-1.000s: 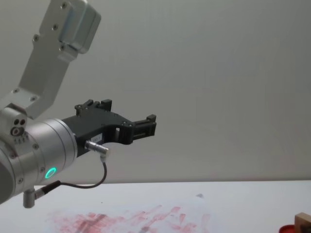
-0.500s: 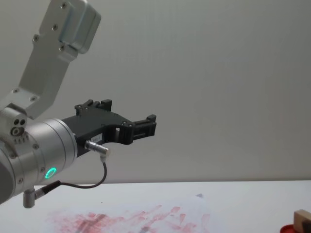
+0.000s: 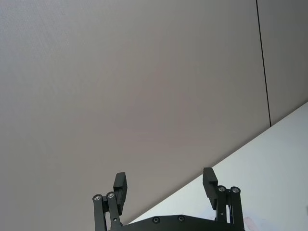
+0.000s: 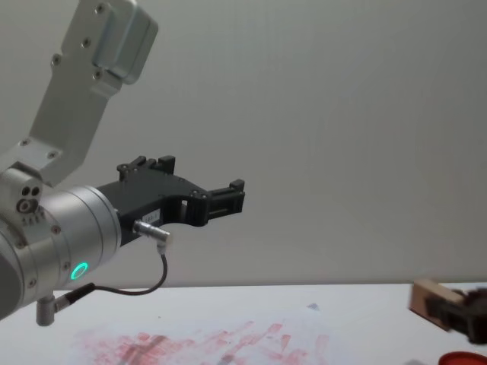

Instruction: Use the one hand to pick up the stamp and affix it onto the A4 paper.

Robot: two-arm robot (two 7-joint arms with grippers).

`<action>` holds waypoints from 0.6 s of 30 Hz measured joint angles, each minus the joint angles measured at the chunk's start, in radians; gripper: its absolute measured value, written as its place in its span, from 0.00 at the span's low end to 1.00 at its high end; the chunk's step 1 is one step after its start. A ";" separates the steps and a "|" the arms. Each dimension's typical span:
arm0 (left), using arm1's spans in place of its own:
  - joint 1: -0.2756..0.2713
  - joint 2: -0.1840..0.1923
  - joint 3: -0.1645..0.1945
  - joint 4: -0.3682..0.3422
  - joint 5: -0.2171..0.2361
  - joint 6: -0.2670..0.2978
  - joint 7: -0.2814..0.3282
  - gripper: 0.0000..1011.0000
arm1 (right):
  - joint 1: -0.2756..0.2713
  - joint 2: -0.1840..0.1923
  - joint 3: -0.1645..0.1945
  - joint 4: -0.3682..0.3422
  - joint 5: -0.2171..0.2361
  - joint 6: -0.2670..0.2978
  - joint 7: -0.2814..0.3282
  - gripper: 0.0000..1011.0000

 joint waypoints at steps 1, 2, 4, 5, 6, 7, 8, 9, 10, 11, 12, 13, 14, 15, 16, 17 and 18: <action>0.000 0.000 0.000 0.000 0.000 0.000 0.000 0.99 | 0.000 0.000 0.000 0.000 0.000 0.000 0.000 0.21; 0.000 0.000 0.000 0.000 0.000 0.000 0.000 0.99 | 0.008 -0.005 -0.004 0.001 -0.001 -0.010 0.015 0.21; 0.000 0.000 0.000 0.000 0.000 0.000 0.000 0.99 | 0.015 -0.011 -0.008 0.004 -0.002 -0.020 0.033 0.21; 0.000 0.000 0.000 0.000 0.000 0.000 0.000 0.99 | 0.023 -0.017 -0.012 0.008 -0.003 -0.029 0.048 0.21; 0.000 0.000 0.000 0.000 0.000 0.000 0.000 0.99 | 0.033 -0.025 -0.017 0.014 -0.003 -0.037 0.068 0.21; 0.000 0.000 0.000 0.000 0.000 0.000 0.000 0.99 | 0.038 -0.028 -0.020 0.018 -0.003 -0.040 0.076 0.21; 0.000 0.000 0.000 0.000 0.000 0.000 0.000 0.99 | 0.042 -0.032 -0.022 0.021 -0.003 -0.042 0.082 0.21; 0.000 0.000 0.000 0.000 0.000 0.000 0.000 0.99 | 0.047 -0.036 -0.024 0.025 -0.003 -0.044 0.093 0.21; 0.000 0.000 0.000 0.000 0.000 0.000 0.000 0.99 | 0.057 -0.044 -0.030 0.036 -0.004 -0.046 0.110 0.21; 0.000 0.000 0.000 0.000 0.000 0.000 0.000 0.99 | 0.062 -0.047 -0.033 0.041 -0.004 -0.046 0.118 0.21; 0.000 0.000 0.000 0.000 0.000 0.000 0.000 0.99 | 0.068 -0.052 -0.036 0.047 -0.005 -0.046 0.128 0.21; 0.000 0.000 0.000 0.000 0.000 0.000 0.000 0.99 | 0.075 -0.058 -0.040 0.055 -0.006 -0.045 0.140 0.21; 0.000 0.000 0.000 0.000 0.000 0.000 0.000 0.99 | 0.081 -0.062 -0.044 0.062 -0.008 -0.042 0.151 0.21; 0.000 0.000 0.000 0.000 0.000 0.000 0.000 0.99 | 0.084 -0.065 -0.046 0.066 -0.009 -0.040 0.156 0.21; 0.000 0.000 0.000 0.000 0.000 0.000 0.000 0.99 | 0.088 -0.068 -0.048 0.072 -0.012 -0.038 0.162 0.21; 0.000 0.000 0.000 0.000 0.000 0.000 0.000 0.99 | 0.093 -0.071 -0.051 0.078 -0.014 -0.034 0.168 0.21; 0.000 0.000 0.000 0.000 0.000 0.000 0.000 0.99 | 0.100 -0.076 -0.056 0.087 -0.020 -0.025 0.178 0.21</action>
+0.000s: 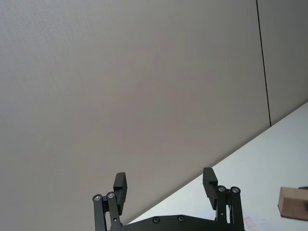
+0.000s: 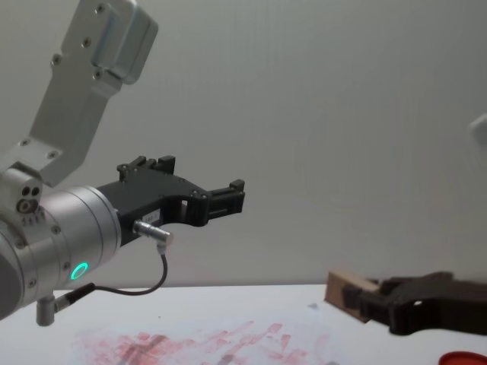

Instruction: Use the one hand to pick up the stamp and affix it onto the A4 paper.

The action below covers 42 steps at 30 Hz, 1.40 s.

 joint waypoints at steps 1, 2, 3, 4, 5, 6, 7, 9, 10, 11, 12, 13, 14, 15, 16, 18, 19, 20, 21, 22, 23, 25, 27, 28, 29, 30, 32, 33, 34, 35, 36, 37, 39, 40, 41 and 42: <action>0.000 0.000 0.000 0.000 0.000 0.000 0.000 0.99 | 0.008 -0.005 -0.005 0.011 -0.007 0.008 0.010 0.21; 0.000 0.000 0.000 0.000 0.000 0.000 0.000 0.99 | 0.012 -0.008 -0.007 0.016 -0.011 0.013 0.016 0.21; 0.000 0.000 0.000 0.000 0.000 0.000 0.000 0.99 | 0.015 -0.010 -0.009 0.020 -0.016 0.019 0.020 0.21; 0.000 0.000 0.000 0.000 0.000 0.000 0.000 0.99 | 0.020 -0.013 -0.012 0.025 -0.020 0.024 0.024 0.21; 0.000 0.000 0.000 0.000 0.000 0.000 0.000 0.99 | 0.026 -0.017 -0.016 0.035 -0.031 0.035 0.032 0.21; 0.000 0.000 0.000 0.000 0.000 0.000 0.000 0.99 | 0.029 -0.019 -0.019 0.041 -0.036 0.041 0.036 0.21; 0.000 0.000 0.000 0.000 0.000 0.000 0.000 0.99 | 0.033 -0.021 -0.021 0.046 -0.042 0.046 0.039 0.21; 0.000 0.000 0.000 0.000 0.000 0.000 0.000 0.99 | 0.046 -0.029 -0.029 0.066 -0.061 0.063 0.049 0.21; 0.000 0.000 0.000 0.000 0.000 0.000 0.000 0.99 | 0.050 -0.032 -0.032 0.072 -0.067 0.068 0.052 0.21; 0.000 0.000 0.000 0.000 0.000 0.000 0.000 0.99 | 0.056 -0.036 -0.035 0.080 -0.073 0.073 0.055 0.21; 0.000 0.000 0.000 0.000 0.000 0.000 0.000 0.99 | 0.060 -0.039 -0.037 0.086 -0.078 0.077 0.057 0.21; 0.000 0.000 0.000 0.000 0.000 0.000 0.000 0.99 | 0.069 -0.045 -0.042 0.099 -0.089 0.085 0.063 0.21; 0.000 0.000 0.000 0.000 0.000 0.000 0.000 0.99 | 0.073 -0.047 -0.044 0.106 -0.094 0.088 0.065 0.21; 0.000 0.000 0.000 0.000 0.000 0.000 0.000 0.99 | 0.082 -0.053 -0.049 0.120 -0.104 0.094 0.069 0.21; 0.000 0.000 0.000 0.000 0.000 0.000 0.000 0.99 | 0.086 -0.056 -0.051 0.127 -0.108 0.097 0.071 0.21; 0.000 0.000 0.000 0.000 0.000 0.000 0.000 0.99 | 0.099 -0.065 -0.058 0.147 -0.122 0.105 0.076 0.21; 0.000 0.000 0.000 0.000 0.000 0.000 0.000 0.99 | 0.103 -0.067 -0.059 0.152 -0.126 0.107 0.078 0.21; 0.000 0.000 0.000 0.000 0.000 0.000 0.000 0.99 | 0.106 -0.069 -0.061 0.157 -0.129 0.109 0.079 0.21; 0.000 0.000 0.000 0.000 0.000 0.000 0.000 0.99 | 0.109 -0.071 -0.062 0.161 -0.133 0.112 0.081 0.21; 0.000 0.000 0.000 0.000 0.000 0.000 0.000 0.99 | 0.116 -0.075 -0.066 0.170 -0.138 0.116 0.083 0.21; 0.000 0.000 0.000 0.000 0.000 0.000 0.000 0.99 | 0.121 -0.079 -0.068 0.178 -0.143 0.119 0.084 0.21; 0.000 0.000 0.000 0.000 0.000 0.000 0.000 0.99 | 0.126 -0.082 -0.071 0.185 -0.147 0.122 0.086 0.21; 0.000 0.000 0.000 0.000 0.000 0.000 0.000 0.99 | 0.129 -0.084 -0.073 0.190 -0.151 0.126 0.086 0.21; 0.000 0.000 0.000 0.000 0.000 0.000 0.000 0.99 | 0.133 -0.087 -0.074 0.196 -0.154 0.130 0.086 0.21; 0.000 0.000 0.000 0.000 0.000 0.000 0.000 0.99 | 0.135 -0.088 -0.075 0.198 -0.155 0.132 0.086 0.21; 0.000 0.000 0.000 0.000 0.000 0.000 0.000 0.99 | 0.136 -0.088 -0.076 0.199 -0.156 0.133 0.086 0.21; 0.000 0.000 0.000 0.000 0.000 0.000 0.000 0.99 | 0.140 -0.091 -0.078 0.203 -0.157 0.139 0.086 0.21; 0.000 0.000 0.000 0.000 0.000 0.000 0.000 0.99 | 0.141 -0.091 -0.079 0.204 -0.158 0.143 0.085 0.21; 0.000 0.000 0.000 0.000 0.000 0.000 0.000 0.99 | 0.141 -0.091 -0.079 0.204 -0.158 0.143 0.085 0.21; 0.000 0.000 0.000 0.000 0.000 0.000 0.000 0.99 | 0.141 -0.092 -0.079 0.205 -0.158 0.147 0.083 0.21; 0.000 0.000 0.000 0.000 0.000 0.000 0.000 0.99 | 0.141 -0.092 -0.080 0.205 -0.158 0.148 0.082 0.21; 0.000 0.000 0.000 0.000 0.000 0.000 0.000 0.99 | 0.141 -0.092 -0.080 0.205 -0.157 0.150 0.080 0.21; 0.000 0.000 0.000 0.000 0.000 0.000 0.000 0.99 | 0.141 -0.092 -0.081 0.203 -0.154 0.157 0.076 0.21; 0.000 0.000 0.000 0.000 0.000 0.000 0.000 0.99 | 0.141 -0.092 -0.081 0.201 -0.153 0.159 0.074 0.21; 0.000 0.000 0.000 0.000 0.000 0.000 0.000 0.99 | 0.139 -0.092 -0.081 0.199 -0.149 0.163 0.069 0.21; 0.000 0.000 0.000 0.000 0.000 0.000 0.000 0.99 | 0.139 -0.091 -0.081 0.197 -0.148 0.164 0.067 0.21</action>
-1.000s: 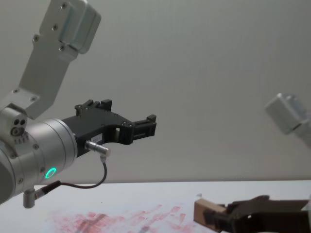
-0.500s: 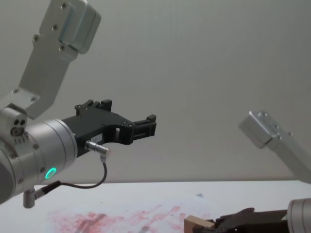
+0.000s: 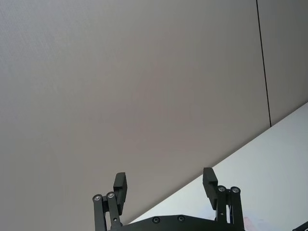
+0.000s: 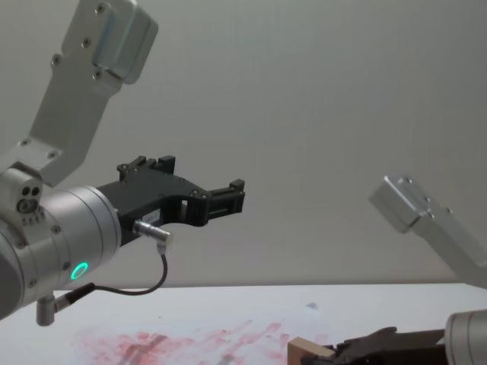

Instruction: Use the one hand to pick up the stamp and affix it onto the A4 paper.

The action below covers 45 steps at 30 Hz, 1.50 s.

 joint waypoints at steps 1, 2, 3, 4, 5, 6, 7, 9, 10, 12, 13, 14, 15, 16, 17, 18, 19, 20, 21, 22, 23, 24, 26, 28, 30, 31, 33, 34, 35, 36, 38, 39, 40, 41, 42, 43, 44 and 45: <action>0.000 0.000 0.000 0.000 0.000 0.000 0.000 0.99 | -0.001 0.001 0.000 -0.002 0.002 0.001 -0.002 0.21; 0.000 0.000 0.000 0.000 0.000 0.000 0.000 0.99 | -0.003 0.002 0.000 -0.005 0.006 0.002 -0.008 0.21; 0.000 0.000 0.000 0.000 0.000 0.000 0.000 0.99 | -0.004 0.002 0.000 -0.007 0.008 0.002 -0.010 0.21; 0.000 0.000 0.000 0.000 0.000 0.000 0.000 0.99 | -0.006 0.003 0.001 -0.009 0.009 0.002 -0.013 0.21; 0.000 0.000 0.000 0.000 0.000 0.000 0.000 0.99 | -0.007 0.003 0.001 -0.012 0.012 0.001 -0.017 0.21; 0.000 0.000 0.000 0.000 0.000 0.000 0.000 0.99 | -0.009 0.005 0.002 -0.017 0.018 -0.002 -0.024 0.21; 0.000 0.000 0.000 0.000 0.000 0.000 0.000 0.99 | -0.012 0.007 0.004 -0.026 0.025 -0.009 -0.032 0.21; 0.000 0.000 0.000 0.000 0.000 0.000 0.000 0.99 | -0.015 0.009 0.007 -0.034 0.032 -0.017 -0.039 0.21; 0.000 0.000 0.000 0.000 0.000 0.000 0.000 0.99 | -0.017 0.010 0.008 -0.039 0.036 -0.021 -0.043 0.21; 0.000 0.000 0.000 0.000 0.000 0.000 0.000 0.99 | -0.023 0.015 0.013 -0.056 0.050 -0.036 -0.058 0.21; 0.000 0.000 0.000 0.000 0.000 0.000 0.000 0.99 | -0.025 0.017 0.015 -0.063 0.054 -0.040 -0.061 0.21; 0.000 0.000 0.000 0.000 0.000 0.000 0.000 0.99 | -0.031 0.022 0.020 -0.079 0.063 -0.049 -0.073 0.21; 0.000 0.000 0.000 0.000 0.000 0.000 0.000 0.99 | -0.031 0.022 0.020 -0.079 0.063 -0.049 -0.073 0.21; 0.000 0.000 0.000 0.000 0.000 0.000 0.000 0.99 | -0.037 0.028 0.024 -0.093 0.075 -0.061 -0.087 0.21; 0.000 0.000 0.000 0.000 0.000 0.000 0.000 0.99 | -0.042 0.032 0.028 -0.104 0.080 -0.065 -0.094 0.21; 0.000 0.000 0.000 0.000 0.000 0.000 0.000 0.99 | -0.050 0.038 0.034 -0.121 0.092 -0.074 -0.108 0.21; 0.000 0.000 0.000 0.000 0.000 0.000 0.000 0.99 | -0.055 0.042 0.037 -0.129 0.100 -0.080 -0.117 0.21; 0.000 0.000 0.000 0.000 0.000 0.000 0.000 0.99 | -0.059 0.046 0.040 -0.139 0.103 -0.082 -0.122 0.21; 0.000 0.000 0.000 0.000 0.000 0.000 0.000 0.99 | -0.064 0.051 0.044 -0.148 0.111 -0.088 -0.132 0.21; 0.000 0.000 0.000 0.000 0.000 0.000 0.000 0.99 | -0.076 0.062 0.053 -0.170 0.126 -0.096 -0.150 0.21; 0.000 0.000 0.000 0.000 0.000 0.000 0.000 0.99 | -0.084 0.069 0.058 -0.180 0.132 -0.100 -0.159 0.21; 0.000 0.000 0.000 0.000 0.000 0.000 0.000 0.99 | -0.088 0.073 0.061 -0.190 0.138 -0.103 -0.166 0.21; 0.000 0.000 0.000 0.000 0.000 0.000 0.000 0.99 | -0.111 0.093 0.076 -0.223 0.161 -0.112 -0.196 0.21; 0.000 0.000 0.000 0.000 0.000 0.000 0.000 0.99 | -0.138 0.115 0.091 -0.256 0.184 -0.118 -0.223 0.21; 0.000 0.000 0.000 0.000 0.000 0.000 0.000 0.99 | -0.155 0.130 0.102 -0.276 0.202 -0.121 -0.244 0.21; 0.000 0.000 0.000 0.000 0.000 0.000 0.000 0.99 | -0.167 0.139 0.106 -0.285 0.210 -0.122 -0.253 0.21; 0.000 0.000 0.000 0.000 0.000 0.000 0.000 0.99 | -0.195 0.162 0.124 -0.316 0.237 -0.123 -0.283 0.21; 0.000 0.000 0.000 0.000 0.000 0.000 0.000 0.99 | -0.204 0.170 0.129 -0.324 0.246 -0.122 -0.291 0.21; 0.000 0.000 0.000 0.000 0.000 0.000 0.000 0.99 | -0.224 0.186 0.140 -0.342 0.261 -0.120 -0.308 0.21; 0.000 0.000 0.000 0.000 0.000 0.000 0.000 0.99 | -0.233 0.193 0.145 -0.349 0.269 -0.118 -0.315 0.21; 0.000 0.000 0.000 0.000 0.000 0.000 0.000 0.99 | -0.250 0.208 0.155 -0.363 0.285 -0.113 -0.329 0.21; 0.000 0.000 0.000 0.000 0.000 0.000 0.000 0.99 | -0.261 0.218 0.161 -0.372 0.297 -0.108 -0.339 0.21; 0.000 0.000 0.000 0.000 0.000 0.000 0.000 0.99 | -0.269 0.225 0.166 -0.378 0.303 -0.106 -0.343 0.21; 0.000 0.000 0.000 0.000 0.000 0.000 0.000 0.99 | -0.274 0.229 0.169 -0.382 0.309 -0.102 -0.347 0.21; 0.000 0.000 0.000 0.000 0.000 0.000 0.000 0.99 | -0.279 0.234 0.172 -0.385 0.312 -0.101 -0.349 0.21; 0.000 0.000 0.000 0.000 0.000 0.000 0.000 0.99 | -0.287 0.242 0.177 -0.391 0.322 -0.095 -0.354 0.21; 0.000 0.000 0.000 0.000 0.000 0.000 0.000 0.99 | -0.291 0.247 0.179 -0.393 0.325 -0.092 -0.355 0.21; 0.000 0.000 0.000 0.000 0.000 0.000 0.000 0.99 | -0.293 0.250 0.181 -0.395 0.329 -0.089 -0.355 0.21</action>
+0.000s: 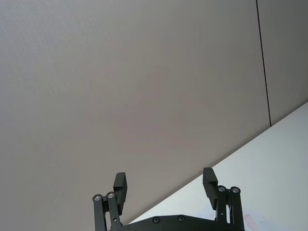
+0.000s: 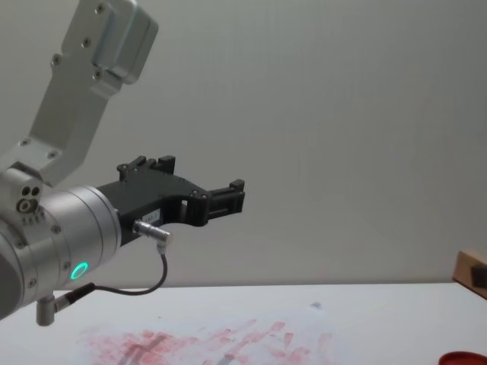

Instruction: Use the one hand to pick up the stamp and affix it onto the A4 paper.

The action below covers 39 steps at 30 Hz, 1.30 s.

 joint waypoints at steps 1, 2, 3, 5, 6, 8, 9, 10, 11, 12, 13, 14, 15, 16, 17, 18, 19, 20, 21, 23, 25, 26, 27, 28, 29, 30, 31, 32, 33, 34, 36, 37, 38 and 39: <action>0.000 0.000 0.000 0.000 0.000 0.000 0.000 0.99 | -0.004 0.005 0.003 -0.002 0.004 0.005 0.000 0.21; 0.000 0.000 0.000 0.000 0.000 0.000 0.000 0.99 | -0.006 0.008 0.004 -0.002 0.006 0.009 0.000 0.21; 0.000 0.000 0.000 0.000 0.000 0.000 0.000 0.99 | -0.007 0.011 0.005 -0.002 0.009 0.015 0.002 0.21; 0.000 0.000 0.000 0.000 0.000 0.000 0.000 0.99 | -0.008 0.014 0.006 -0.002 0.010 0.022 0.005 0.21; 0.000 0.000 0.000 0.000 0.000 0.000 0.000 0.99 | -0.008 0.015 0.006 -0.002 0.011 0.026 0.007 0.21; 0.000 0.000 0.000 0.000 0.000 0.000 0.000 0.99 | -0.007 0.016 0.006 0.003 0.011 0.037 0.013 0.21; 0.000 0.000 0.000 0.000 0.000 0.000 0.000 0.99 | -0.007 0.016 0.006 0.004 0.011 0.040 0.014 0.21; 0.000 0.000 0.000 0.000 0.000 0.000 0.000 0.99 | -0.005 0.017 0.005 0.010 0.011 0.047 0.018 0.21; 0.000 0.000 0.000 0.000 0.000 0.000 0.000 0.99 | -0.004 0.016 0.004 0.012 0.010 0.050 0.020 0.21; 0.000 0.000 0.000 0.000 0.000 0.000 0.000 0.99 | -0.001 0.016 0.002 0.018 0.008 0.055 0.023 0.21; 0.000 0.000 0.000 0.000 0.000 0.000 0.000 0.99 | -0.001 0.016 0.002 0.018 0.008 0.055 0.023 0.21; 0.000 0.000 0.000 0.000 0.000 0.000 0.000 0.99 | 0.002 0.014 0.000 0.025 0.004 0.062 0.026 0.21; 0.000 0.000 0.000 0.000 0.000 0.000 0.000 0.99 | 0.003 0.013 -0.001 0.027 0.003 0.065 0.028 0.21; 0.000 0.000 0.000 0.000 0.000 0.000 0.000 0.99 | 0.006 0.012 -0.003 0.033 0.000 0.071 0.030 0.21; 0.000 0.000 0.000 0.000 0.000 0.000 0.000 0.99 | 0.007 0.011 -0.004 0.036 -0.002 0.074 0.031 0.21; 0.000 0.000 0.000 0.000 0.000 0.000 0.000 0.99 | 0.009 0.009 -0.006 0.041 -0.005 0.079 0.034 0.21; 0.000 0.000 0.000 0.000 0.000 0.000 0.000 0.99 | 0.010 0.008 -0.007 0.044 -0.006 0.082 0.035 0.21; 0.000 0.000 0.000 0.000 0.000 0.000 0.000 0.99 | 0.012 0.007 -0.009 0.047 -0.008 0.084 0.036 0.21; 0.000 0.000 0.000 0.000 0.000 0.000 0.000 0.99 | 0.013 0.006 -0.010 0.049 -0.009 0.086 0.037 0.21; 0.000 0.000 0.000 0.000 0.000 0.000 0.000 0.99 | 0.017 0.003 -0.013 0.057 -0.015 0.091 0.039 0.21; 0.000 0.000 0.000 0.000 0.000 0.000 0.000 0.99 | 0.019 0.002 -0.014 0.062 -0.018 0.094 0.040 0.21; 0.000 0.000 0.000 0.000 0.000 0.000 0.000 0.99 | 0.022 0.000 -0.017 0.067 -0.023 0.098 0.042 0.21; 0.000 0.000 0.000 0.000 0.000 0.000 0.000 0.99 | 0.023 -0.001 -0.018 0.070 -0.024 0.099 0.042 0.21; 0.000 0.000 0.000 0.000 0.000 0.000 0.000 0.99 | 0.024 -0.002 -0.019 0.072 -0.026 0.100 0.043 0.21; 0.000 0.000 0.000 0.000 0.000 0.000 0.000 0.99 | 0.027 -0.004 -0.021 0.076 -0.029 0.103 0.044 0.21; 0.000 0.000 0.000 0.000 0.000 0.000 0.000 0.99 | 0.028 -0.004 -0.021 0.078 -0.031 0.104 0.045 0.21; 0.000 0.000 0.000 0.000 0.000 0.000 0.000 0.99 | 0.029 -0.006 -0.023 0.082 -0.033 0.106 0.045 0.21; 0.000 0.000 0.000 0.000 0.000 0.000 0.000 0.99 | 0.030 -0.006 -0.023 0.083 -0.034 0.107 0.046 0.21; 0.000 0.000 0.000 0.000 0.000 0.000 0.000 0.99 | 0.031 -0.007 -0.024 0.084 -0.035 0.108 0.046 0.23; 0.000 0.000 0.000 0.000 0.000 0.000 0.000 0.99 | 0.032 -0.007 -0.024 0.086 -0.036 0.109 0.046 0.25; 0.000 0.000 0.000 0.000 0.000 0.000 0.000 0.99 | 0.033 -0.009 -0.025 0.090 -0.039 0.111 0.047 0.30; 0.000 0.000 0.000 0.000 0.000 0.000 0.000 0.99 | 0.034 -0.009 -0.026 0.091 -0.040 0.112 0.048 0.34; 0.000 0.000 0.000 0.000 0.000 0.000 0.000 0.99 | 0.035 -0.010 -0.026 0.093 -0.041 0.113 0.048 0.36; 0.000 0.000 0.000 0.000 0.000 0.000 0.000 0.99 | 0.036 -0.010 -0.027 0.094 -0.042 0.113 0.048 0.41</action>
